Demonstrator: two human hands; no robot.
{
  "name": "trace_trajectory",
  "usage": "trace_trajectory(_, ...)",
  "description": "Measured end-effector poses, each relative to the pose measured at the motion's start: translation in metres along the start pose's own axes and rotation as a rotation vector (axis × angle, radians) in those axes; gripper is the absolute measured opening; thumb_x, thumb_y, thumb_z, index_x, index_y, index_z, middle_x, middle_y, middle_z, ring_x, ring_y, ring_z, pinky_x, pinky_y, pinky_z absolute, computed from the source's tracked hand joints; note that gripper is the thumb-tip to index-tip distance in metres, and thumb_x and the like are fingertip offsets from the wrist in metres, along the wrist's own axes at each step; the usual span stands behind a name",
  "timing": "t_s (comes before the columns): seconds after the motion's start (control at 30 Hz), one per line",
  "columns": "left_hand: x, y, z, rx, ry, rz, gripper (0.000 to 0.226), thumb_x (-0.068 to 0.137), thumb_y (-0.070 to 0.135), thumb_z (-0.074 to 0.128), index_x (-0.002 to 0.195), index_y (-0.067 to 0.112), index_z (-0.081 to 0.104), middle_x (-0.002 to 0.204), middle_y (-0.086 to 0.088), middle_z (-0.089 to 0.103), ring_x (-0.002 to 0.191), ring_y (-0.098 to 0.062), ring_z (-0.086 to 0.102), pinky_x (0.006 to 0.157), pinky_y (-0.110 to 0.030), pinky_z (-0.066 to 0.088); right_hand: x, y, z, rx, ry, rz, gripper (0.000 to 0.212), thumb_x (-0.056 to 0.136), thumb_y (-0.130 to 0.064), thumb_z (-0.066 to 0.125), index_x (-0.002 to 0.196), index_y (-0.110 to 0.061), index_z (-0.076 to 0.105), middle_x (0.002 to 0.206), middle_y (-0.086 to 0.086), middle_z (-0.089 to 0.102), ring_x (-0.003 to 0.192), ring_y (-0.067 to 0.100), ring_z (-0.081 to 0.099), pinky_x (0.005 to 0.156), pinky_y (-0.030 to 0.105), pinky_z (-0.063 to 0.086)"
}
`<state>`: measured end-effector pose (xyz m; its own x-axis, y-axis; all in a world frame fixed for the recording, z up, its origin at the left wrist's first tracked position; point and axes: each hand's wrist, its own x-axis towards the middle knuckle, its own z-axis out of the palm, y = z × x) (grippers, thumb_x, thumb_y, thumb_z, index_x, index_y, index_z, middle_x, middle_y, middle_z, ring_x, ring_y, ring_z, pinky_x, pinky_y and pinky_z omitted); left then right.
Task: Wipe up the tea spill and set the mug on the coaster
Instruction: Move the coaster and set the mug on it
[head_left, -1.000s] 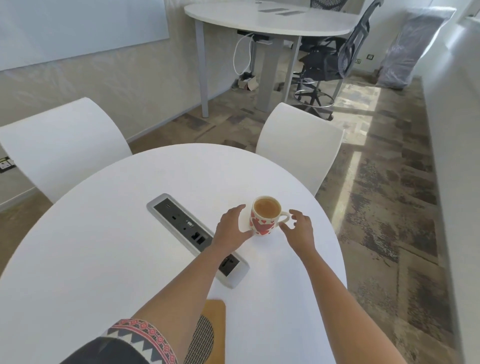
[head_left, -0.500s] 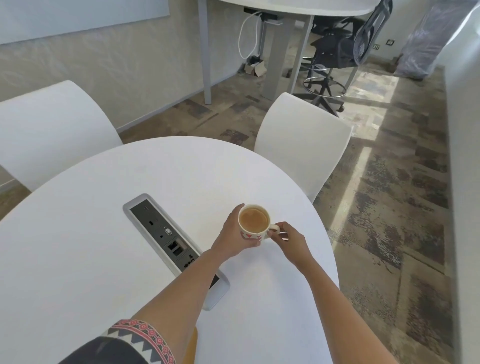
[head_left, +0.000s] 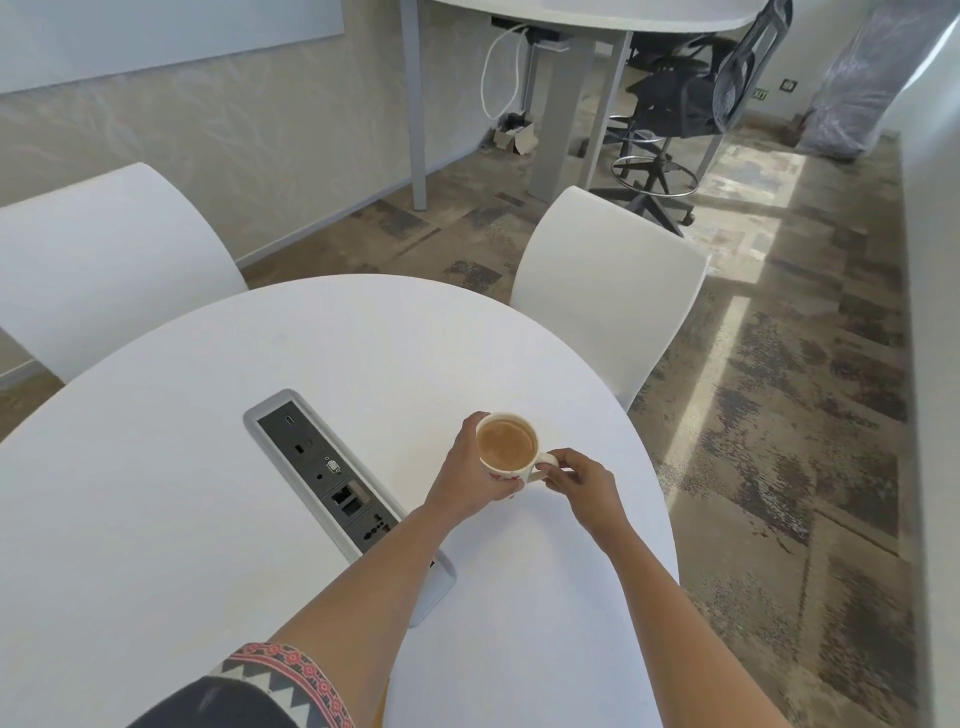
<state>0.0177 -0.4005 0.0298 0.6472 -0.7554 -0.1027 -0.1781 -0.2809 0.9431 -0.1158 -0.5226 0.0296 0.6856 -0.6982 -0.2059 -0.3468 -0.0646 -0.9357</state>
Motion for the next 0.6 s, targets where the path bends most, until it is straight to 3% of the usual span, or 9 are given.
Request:
trace_trajectory(0.3,-0.014,0.004,-0.007,-0.010,0.012,-0.008,0.086,0.052,0.022,0.080,0.124,0.029,0.035,0.120,0.003,0.051,0.109,-0.020,0.055,0.080,-0.050,0.055,-0.009,-0.006,0.004,0.023,-0.017,-0.021,0.007,0.090,-0.012,0.063,0.090,-0.013,0.070,0.083,0.003,0.068,0.079,0.019,0.067,0.069,0.009,0.051)
trace_trajectory(0.47,-0.027,0.013,-0.022,0.011,0.033,0.030,0.085,0.055,0.018,0.082,0.125,0.026,0.035,0.121,0.003,0.051,0.111,-0.015,0.051,0.086,-0.034,0.050,-0.024,-0.021,0.010,0.028,-0.028,-0.054,0.008,0.090,-0.012,0.063,0.091,-0.012,0.070,0.084,0.003,0.068,0.080,0.019,0.067,0.069,0.009,0.051)
trace_trajectory(0.6,-0.045,0.020,-0.040,0.026,0.036,0.066,0.086,0.055,0.019,0.083,0.126,0.023,0.035,0.121,0.002,0.053,0.110,-0.013,0.052,0.089,-0.031,0.046,-0.043,-0.036,0.021,0.037,-0.034,-0.086,0.008,0.089,-0.015,0.064,0.092,-0.010,0.070,0.083,0.001,0.068,0.080,0.019,0.066,0.069,0.009,0.051)
